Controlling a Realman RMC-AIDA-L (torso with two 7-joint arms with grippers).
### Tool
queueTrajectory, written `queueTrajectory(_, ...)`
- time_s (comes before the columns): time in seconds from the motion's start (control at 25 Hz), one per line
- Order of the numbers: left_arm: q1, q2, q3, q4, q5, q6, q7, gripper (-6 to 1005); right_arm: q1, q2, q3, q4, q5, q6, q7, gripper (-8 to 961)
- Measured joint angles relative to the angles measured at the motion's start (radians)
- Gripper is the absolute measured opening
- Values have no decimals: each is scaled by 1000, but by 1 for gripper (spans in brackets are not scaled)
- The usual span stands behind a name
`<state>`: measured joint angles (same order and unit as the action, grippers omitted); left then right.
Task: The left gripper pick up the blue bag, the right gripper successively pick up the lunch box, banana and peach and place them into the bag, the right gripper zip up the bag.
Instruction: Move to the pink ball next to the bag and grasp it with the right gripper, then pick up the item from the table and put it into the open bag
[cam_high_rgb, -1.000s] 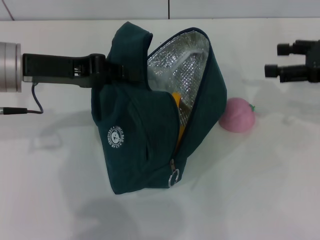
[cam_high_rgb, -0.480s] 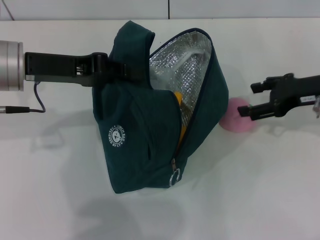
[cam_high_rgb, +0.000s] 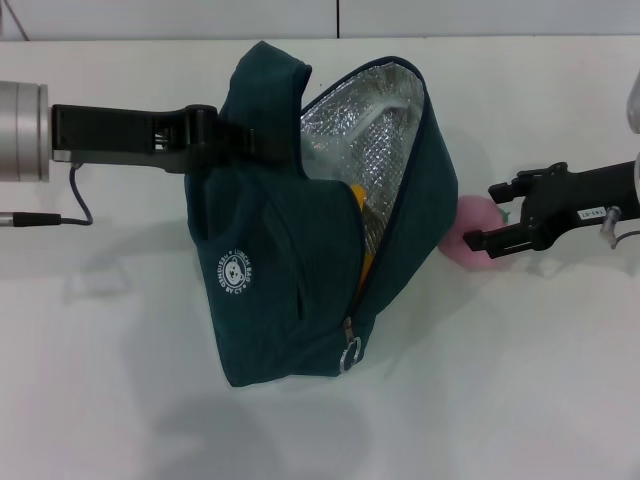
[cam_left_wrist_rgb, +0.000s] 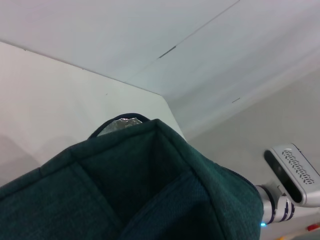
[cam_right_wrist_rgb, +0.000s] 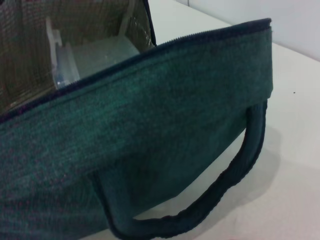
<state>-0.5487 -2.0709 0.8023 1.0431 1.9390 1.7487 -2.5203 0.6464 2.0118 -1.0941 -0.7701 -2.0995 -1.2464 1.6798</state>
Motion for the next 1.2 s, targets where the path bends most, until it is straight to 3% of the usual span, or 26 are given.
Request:
queueTrajectory(0.16, -2, 0, 0, 0, 0, 0, 0, 36, 7, 0, -23, 7, -1, 14, 2, 812)
queueTrajectory(0.56, -13, 5, 0, -27, 0, 0, 0, 35, 16, -1, -29, 14, -2, 23, 1, 607)
queueTrajectory(0.76, -14, 6, 0, -28, 0, -2, 2, 35, 0, -2, -21, -12, 7, 24, 4, 367)
queueTrajectory(0.8, -14, 6, 0, -28, 0, -2, 2, 35, -8, -3, -15, -27, 7, 23, 5, 359)
queueTrajectory(1.0, -12, 6, 0, -28, 0, -1, 6, 35, -72, 0, 78, -131, 51, -12, 8, 317)
queueTrajectory(1.2, -7, 6, 0, -28, 0, 0, 7, 36, -141, -4, 207, -176, 288, -62, -25, 268)
